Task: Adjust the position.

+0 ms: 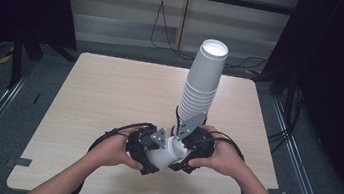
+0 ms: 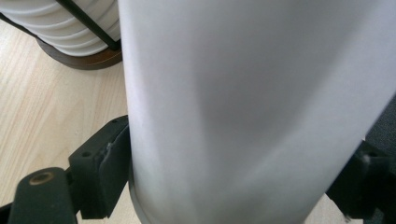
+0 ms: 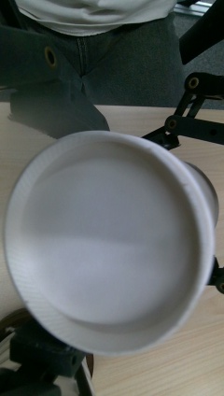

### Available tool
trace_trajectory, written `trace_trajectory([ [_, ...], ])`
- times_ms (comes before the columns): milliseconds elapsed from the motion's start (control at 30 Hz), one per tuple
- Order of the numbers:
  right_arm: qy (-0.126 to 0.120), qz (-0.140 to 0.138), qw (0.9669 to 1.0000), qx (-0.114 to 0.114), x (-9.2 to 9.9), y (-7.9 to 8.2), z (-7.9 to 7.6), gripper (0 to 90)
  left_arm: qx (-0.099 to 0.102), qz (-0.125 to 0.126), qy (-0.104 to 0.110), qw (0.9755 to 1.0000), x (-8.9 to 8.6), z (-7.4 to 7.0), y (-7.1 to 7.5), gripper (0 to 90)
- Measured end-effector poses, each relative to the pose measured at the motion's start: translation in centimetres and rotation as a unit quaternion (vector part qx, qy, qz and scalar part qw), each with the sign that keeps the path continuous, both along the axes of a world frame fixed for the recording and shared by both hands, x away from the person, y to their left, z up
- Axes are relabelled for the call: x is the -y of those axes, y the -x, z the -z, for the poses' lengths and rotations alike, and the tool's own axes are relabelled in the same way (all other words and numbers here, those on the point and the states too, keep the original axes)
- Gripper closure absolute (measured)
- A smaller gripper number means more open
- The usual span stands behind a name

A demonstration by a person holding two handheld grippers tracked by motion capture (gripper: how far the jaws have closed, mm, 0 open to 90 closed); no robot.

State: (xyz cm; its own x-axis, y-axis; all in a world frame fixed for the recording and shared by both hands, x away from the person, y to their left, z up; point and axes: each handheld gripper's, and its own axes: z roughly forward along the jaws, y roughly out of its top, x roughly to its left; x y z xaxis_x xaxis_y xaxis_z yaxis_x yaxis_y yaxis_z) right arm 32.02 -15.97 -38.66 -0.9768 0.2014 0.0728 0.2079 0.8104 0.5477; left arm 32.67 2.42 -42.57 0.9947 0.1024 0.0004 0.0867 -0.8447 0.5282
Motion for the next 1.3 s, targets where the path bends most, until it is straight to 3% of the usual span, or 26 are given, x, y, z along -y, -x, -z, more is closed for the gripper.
trace_trajectory([
  [100,-0.001,-0.004,1.0000,0.002,-0.2,-0.1,-0.1,20.1,0.000,0.015,-0.005,0.9999,0.2,-0.2,0.0,14.0],
  [200,0.000,-0.004,1.0000,0.002,-0.4,-0.1,-0.2,21.8,0.001,0.012,0.000,0.9999,0.4,-0.2,0.2,14.0],
  [467,0.007,-0.015,0.9998,-0.008,-0.6,-0.1,0.0,22.6,0.006,0.032,-0.021,0.9993,0.5,-0.2,0.3,14.0],
  [667,-0.002,-0.014,0.9999,-0.009,-0.8,0.0,0.1,18.6,0.010,0.033,-0.021,0.9992,0.6,-0.1,0.2,14.1],
  [867,-0.005,-0.016,0.9999,-0.002,-0.9,0.0,0.0,23.8,0.010,0.034,-0.024,0.9991,0.7,-0.1,0.3,14.5],
  [900,0.000,-0.023,0.9997,0.011,-0.9,0.2,0.0,24.4,0.010,0.030,-0.023,0.9992,0.7,-0.1,0.3,14.4],
  [1033,-0.007,-0.023,0.9996,0.010,-0.7,0.1,0.1,24.3,0.005,0.024,-0.005,0.9997,0.5,0.0,0.4,12.1],
  [1067,-0.010,-0.024,0.9996,0.013,-0.7,0.1,0.1,24.1,-0.006,0.022,0.005,0.9997,0.3,-0.1,0.2,12.1],
  [1233,-0.035,-0.016,0.9992,0.012,0.0,0.3,0.0,23.9,-0.001,0.019,0.032,0.9993,-0.5,-0.2,-0.1,8.8],
  [1300,-0.047,-0.012,0.9988,0.011,0.2,0.3,0.0,23.9,-0.008,0.015,0.041,0.9990,-0.7,-0.2,-0.2,6.5],
])
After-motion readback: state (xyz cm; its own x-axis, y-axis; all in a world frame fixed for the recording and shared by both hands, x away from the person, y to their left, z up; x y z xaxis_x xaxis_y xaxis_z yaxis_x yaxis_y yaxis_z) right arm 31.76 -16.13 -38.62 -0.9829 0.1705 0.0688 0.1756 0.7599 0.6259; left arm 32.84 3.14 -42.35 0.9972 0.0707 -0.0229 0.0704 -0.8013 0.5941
